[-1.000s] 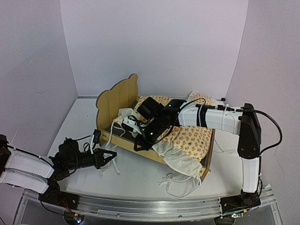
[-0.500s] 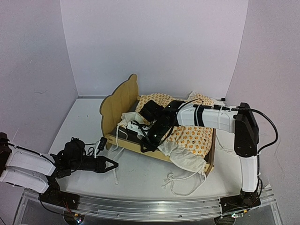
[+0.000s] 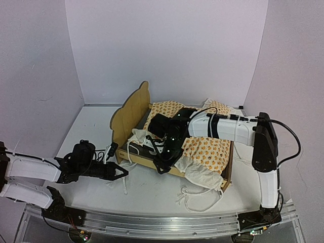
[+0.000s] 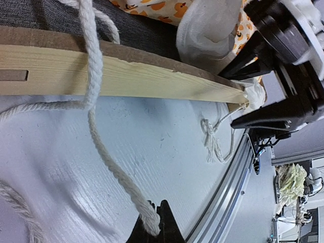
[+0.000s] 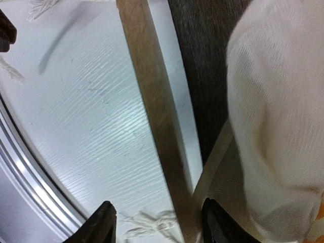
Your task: Set up the pet bed
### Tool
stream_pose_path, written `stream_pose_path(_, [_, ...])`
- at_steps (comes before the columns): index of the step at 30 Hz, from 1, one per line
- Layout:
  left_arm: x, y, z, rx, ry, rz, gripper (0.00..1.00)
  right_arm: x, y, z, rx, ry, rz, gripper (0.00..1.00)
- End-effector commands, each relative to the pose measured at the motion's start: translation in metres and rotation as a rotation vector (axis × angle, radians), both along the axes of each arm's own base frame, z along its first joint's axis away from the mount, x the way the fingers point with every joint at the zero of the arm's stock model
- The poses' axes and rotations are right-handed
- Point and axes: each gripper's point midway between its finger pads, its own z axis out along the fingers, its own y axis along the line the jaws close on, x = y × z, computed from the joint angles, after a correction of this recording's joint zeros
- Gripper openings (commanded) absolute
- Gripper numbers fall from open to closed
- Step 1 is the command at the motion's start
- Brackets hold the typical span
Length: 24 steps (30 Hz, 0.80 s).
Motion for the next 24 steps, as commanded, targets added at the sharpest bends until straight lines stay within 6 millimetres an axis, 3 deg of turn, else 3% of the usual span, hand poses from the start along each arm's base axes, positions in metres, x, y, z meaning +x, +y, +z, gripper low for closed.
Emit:
stream_pose_path(1, [0.014,-0.001,0.020,0.073,-0.065,-0.010,0.00,-0.033,-0.002,0.060,0.049,0.017,-0.044,0.65])
stream_pose_path(5, [0.024,0.010,0.017,0.203,-0.090,0.017,0.00,-0.068,0.016,0.082,0.111,0.013,0.036,0.76])
stream_pose_path(9, [0.030,0.019,0.016,0.275,-0.114,0.026,0.00,-0.081,0.037,0.088,0.168,-0.006,0.084,0.82])
stream_pose_path(14, [0.031,0.024,0.018,0.290,-0.130,0.034,0.00,-0.082,0.063,0.086,0.278,-0.030,0.122,0.84])
stream_pose_path(16, [0.032,0.024,0.020,0.289,-0.139,0.035,0.00,-0.080,0.087,0.084,0.414,-0.086,0.167,0.85])
stream_pose_path(19, [0.037,0.026,0.021,0.309,-0.149,0.051,0.00,-0.070,0.113,0.069,0.535,-0.186,0.210,0.85])
stream_pose_path(24, [0.044,0.037,0.011,0.392,-0.140,0.100,0.00,-0.046,0.153,0.041,0.567,-0.266,0.155,0.81])
